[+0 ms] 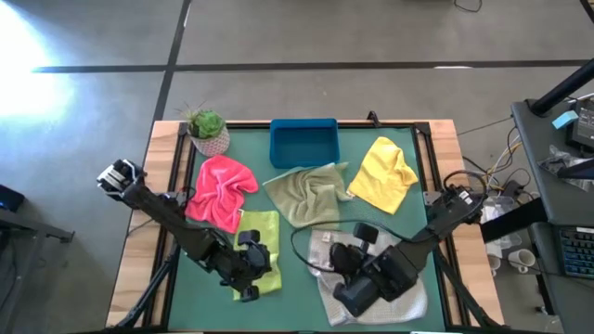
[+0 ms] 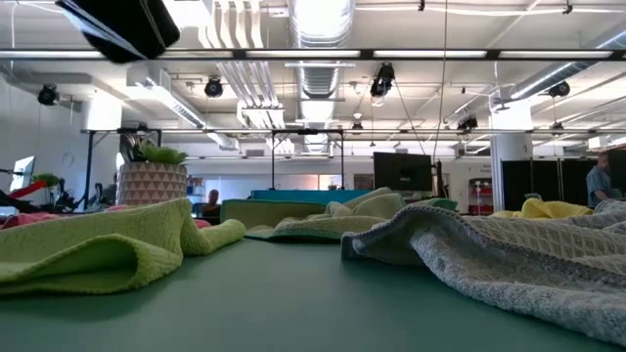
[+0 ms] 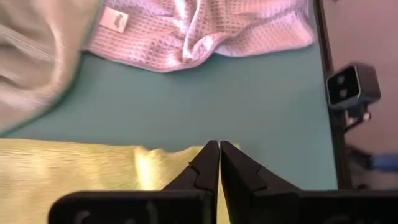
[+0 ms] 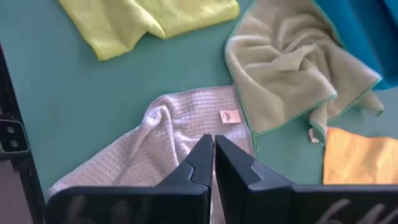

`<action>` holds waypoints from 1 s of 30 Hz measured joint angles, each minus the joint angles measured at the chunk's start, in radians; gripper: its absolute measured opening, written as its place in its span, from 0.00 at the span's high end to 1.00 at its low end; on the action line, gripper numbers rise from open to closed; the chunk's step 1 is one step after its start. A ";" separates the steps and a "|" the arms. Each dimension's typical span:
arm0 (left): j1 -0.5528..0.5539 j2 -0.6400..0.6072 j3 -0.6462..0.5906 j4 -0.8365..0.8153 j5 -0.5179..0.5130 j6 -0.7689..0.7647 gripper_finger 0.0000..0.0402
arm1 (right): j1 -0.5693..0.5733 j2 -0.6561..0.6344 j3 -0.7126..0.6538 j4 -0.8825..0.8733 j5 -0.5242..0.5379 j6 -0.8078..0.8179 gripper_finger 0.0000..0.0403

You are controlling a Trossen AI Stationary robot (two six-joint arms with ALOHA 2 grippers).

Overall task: Fold microfiber towels
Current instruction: Fold the green microfiber towel

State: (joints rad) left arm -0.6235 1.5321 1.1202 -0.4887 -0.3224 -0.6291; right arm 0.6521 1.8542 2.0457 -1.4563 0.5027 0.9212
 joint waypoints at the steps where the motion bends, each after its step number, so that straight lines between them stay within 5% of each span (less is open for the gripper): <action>1: 0.000 -0.009 0.019 -0.034 0.000 0.021 1.00 | 0.014 0.001 -0.001 0.001 0.021 0.006 0.98; 12: 0.002 -0.096 0.225 -0.375 -0.008 0.197 1.00 | 0.136 0.006 -0.071 0.007 0.101 0.221 0.98; 30: 0.001 -0.326 0.296 -0.387 0.031 0.216 0.96 | 0.184 0.008 -0.282 0.342 0.102 0.325 0.98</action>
State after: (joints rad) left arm -0.6222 1.2061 1.4160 -0.8759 -0.2914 -0.4130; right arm 0.8360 1.8620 1.7641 -1.1144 0.6044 1.2461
